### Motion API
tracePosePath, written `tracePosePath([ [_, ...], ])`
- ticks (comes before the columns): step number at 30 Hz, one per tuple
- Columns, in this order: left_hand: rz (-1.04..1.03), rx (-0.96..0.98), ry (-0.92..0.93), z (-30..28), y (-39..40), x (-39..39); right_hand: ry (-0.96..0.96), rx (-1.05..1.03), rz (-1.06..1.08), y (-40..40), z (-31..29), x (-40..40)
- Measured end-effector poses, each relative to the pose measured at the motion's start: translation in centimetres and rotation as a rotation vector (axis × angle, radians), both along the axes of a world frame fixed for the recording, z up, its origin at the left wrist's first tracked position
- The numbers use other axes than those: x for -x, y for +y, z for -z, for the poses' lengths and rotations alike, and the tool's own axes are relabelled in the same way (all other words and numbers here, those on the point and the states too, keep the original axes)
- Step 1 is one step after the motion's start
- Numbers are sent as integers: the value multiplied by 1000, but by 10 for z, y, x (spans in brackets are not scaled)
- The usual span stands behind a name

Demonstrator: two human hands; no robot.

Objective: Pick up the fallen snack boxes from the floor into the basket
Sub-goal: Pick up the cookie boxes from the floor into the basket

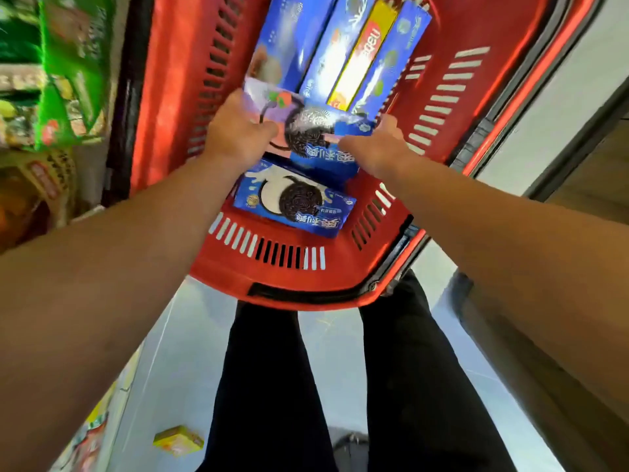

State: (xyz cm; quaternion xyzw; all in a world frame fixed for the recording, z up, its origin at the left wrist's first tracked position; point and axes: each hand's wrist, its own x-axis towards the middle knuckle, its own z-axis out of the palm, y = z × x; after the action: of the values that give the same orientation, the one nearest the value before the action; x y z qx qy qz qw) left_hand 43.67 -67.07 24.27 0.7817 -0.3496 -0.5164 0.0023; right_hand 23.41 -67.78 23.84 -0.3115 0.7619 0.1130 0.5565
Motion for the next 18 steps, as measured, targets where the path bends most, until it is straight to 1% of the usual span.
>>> tracePosePath([
  [2, 31, 49, 20, -31, 1, 0, 53, 91, -158, -2, -29, 1],
  [4, 76, 113, 43, -71, 5, 0, 51, 179, -360, 1, -71, -1],
  [6, 188, 177, 69, -119, 13, -1, 25, 242, -540, 8, -117, -3],
  [8, 267, 178, 76, -162, 18, -4, 17, 293, -672, 12, -161, -5],
  [11, 172, 171, 46, -232, 32, -8, 22, 379, -746, 20, -232, -7],
  [13, 114, 247, 85, -273, 47, -7, 39, 468, -790, 28, -275, -6],
  [16, 32, 326, 130, -319, 69, -3, 73, 570, -832, 41, -317, 0],
  [18, -18, 388, 96, -340, 83, -2, 78, 656, -879, 49, -335, 4],
])
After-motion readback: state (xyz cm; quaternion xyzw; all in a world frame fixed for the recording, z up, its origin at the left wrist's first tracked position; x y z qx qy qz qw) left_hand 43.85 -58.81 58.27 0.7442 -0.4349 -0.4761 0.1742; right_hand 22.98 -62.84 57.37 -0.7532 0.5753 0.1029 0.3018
